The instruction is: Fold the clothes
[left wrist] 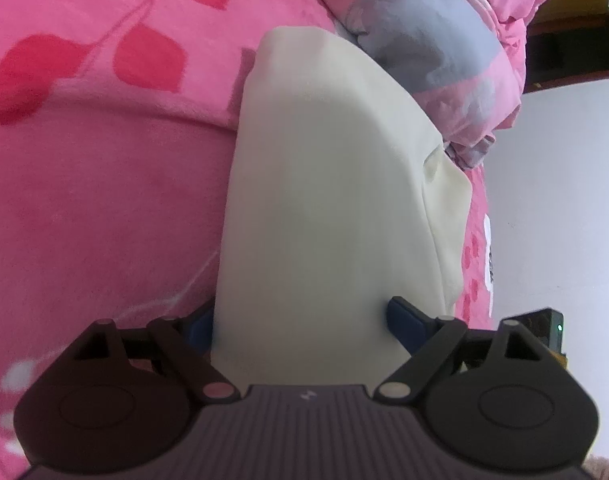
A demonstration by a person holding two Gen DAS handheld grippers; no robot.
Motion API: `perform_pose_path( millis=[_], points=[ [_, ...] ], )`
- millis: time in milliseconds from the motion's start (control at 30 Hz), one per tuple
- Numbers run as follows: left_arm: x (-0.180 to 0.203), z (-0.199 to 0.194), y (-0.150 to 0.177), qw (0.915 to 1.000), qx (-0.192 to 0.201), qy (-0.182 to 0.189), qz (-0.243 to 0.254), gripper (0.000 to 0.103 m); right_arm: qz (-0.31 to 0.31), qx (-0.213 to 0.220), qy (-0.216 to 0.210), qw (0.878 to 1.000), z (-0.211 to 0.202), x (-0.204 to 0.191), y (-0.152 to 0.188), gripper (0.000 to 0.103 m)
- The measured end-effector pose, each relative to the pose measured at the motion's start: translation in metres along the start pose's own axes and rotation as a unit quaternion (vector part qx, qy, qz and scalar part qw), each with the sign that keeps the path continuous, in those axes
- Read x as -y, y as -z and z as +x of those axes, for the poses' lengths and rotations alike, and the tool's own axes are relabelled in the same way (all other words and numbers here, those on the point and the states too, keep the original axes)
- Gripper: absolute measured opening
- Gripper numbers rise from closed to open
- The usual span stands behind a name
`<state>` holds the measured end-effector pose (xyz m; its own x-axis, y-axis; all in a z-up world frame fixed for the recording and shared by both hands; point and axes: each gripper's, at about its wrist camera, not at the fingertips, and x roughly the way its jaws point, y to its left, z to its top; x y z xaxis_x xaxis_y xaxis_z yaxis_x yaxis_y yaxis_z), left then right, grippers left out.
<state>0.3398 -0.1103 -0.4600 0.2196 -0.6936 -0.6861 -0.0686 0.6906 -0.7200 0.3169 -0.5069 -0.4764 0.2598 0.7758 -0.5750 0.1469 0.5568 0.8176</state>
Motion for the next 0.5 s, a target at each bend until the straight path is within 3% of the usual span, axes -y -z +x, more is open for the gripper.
perform_pose_path(
  millis=[133,200,500],
  points=[
    [0.006,-0.003,0.002,0.9999,-0.007,0.001,0.011,0.088,-0.005,0.027,0.015,1.000,0.005,-0.014,0.002,0.044],
    [0.011,-0.006,0.005,0.9998,-0.010,0.004,0.016,0.087,-0.019,0.051,0.027,0.998,0.000,-0.026,0.013,0.036],
    [0.051,0.003,0.050,0.9962,-0.064,0.031,0.052,0.086,-0.005,0.137,0.071,0.988,-0.046,-0.027,0.079,0.030]
  ],
)
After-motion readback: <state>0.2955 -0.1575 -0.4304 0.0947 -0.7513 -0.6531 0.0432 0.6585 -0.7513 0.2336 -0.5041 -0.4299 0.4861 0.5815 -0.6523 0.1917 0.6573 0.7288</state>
